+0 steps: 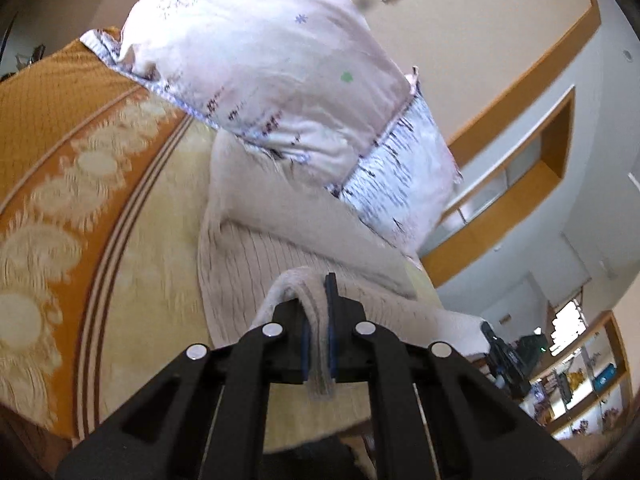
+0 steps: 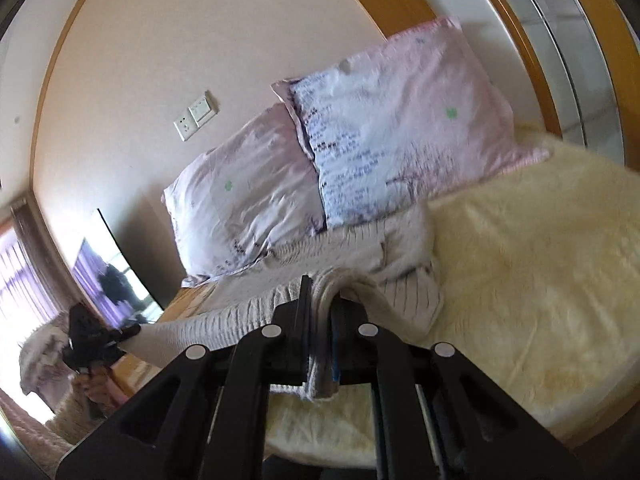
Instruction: Fold small clothes
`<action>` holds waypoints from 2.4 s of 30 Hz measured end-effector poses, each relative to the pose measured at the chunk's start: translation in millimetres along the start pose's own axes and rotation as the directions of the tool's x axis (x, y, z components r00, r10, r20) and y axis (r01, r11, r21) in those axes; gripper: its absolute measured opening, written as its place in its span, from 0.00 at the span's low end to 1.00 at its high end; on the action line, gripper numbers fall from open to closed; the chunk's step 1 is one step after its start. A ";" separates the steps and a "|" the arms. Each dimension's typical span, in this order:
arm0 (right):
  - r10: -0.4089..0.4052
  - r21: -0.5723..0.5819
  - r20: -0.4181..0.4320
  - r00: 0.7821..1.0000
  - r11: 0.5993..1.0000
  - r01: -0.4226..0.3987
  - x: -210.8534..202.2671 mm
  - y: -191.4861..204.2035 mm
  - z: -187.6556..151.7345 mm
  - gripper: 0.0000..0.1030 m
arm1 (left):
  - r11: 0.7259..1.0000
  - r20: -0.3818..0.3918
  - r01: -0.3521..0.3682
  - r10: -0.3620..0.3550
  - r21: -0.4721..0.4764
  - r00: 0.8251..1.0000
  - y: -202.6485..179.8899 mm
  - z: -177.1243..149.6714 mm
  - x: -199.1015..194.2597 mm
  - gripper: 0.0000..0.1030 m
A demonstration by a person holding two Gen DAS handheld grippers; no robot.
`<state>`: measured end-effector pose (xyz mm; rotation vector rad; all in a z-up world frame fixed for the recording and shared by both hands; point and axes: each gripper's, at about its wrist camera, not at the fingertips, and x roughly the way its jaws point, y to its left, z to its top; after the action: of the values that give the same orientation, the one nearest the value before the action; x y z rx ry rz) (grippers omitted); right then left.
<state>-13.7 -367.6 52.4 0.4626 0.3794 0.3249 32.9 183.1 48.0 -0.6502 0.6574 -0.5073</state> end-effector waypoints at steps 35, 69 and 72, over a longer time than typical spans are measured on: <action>-0.267 0.148 -0.230 0.936 0.941 0.304 209.3 -69.2 69.5 0.08 | 0.965 -0.074 -0.246 0.240 -0.092 0.968 48.1 131.2 181.8 0.06; -0.343 -0.010 -0.390 0.855 0.930 0.368 193.7 -73.8 46.9 0.20 | 0.912 -0.142 -0.398 0.409 0.095 0.902 42.5 83.0 145.3 0.20; -0.351 -0.029 -0.379 0.856 0.929 0.368 192.0 -70.5 44.0 0.10 | 0.915 -0.158 -0.392 0.403 0.097 0.902 44.2 80.4 146.5 0.10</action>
<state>189.1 -369.6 1.0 0.3604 0.8421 0.0355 199.0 154.7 9.2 -0.3971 0.9127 -0.2019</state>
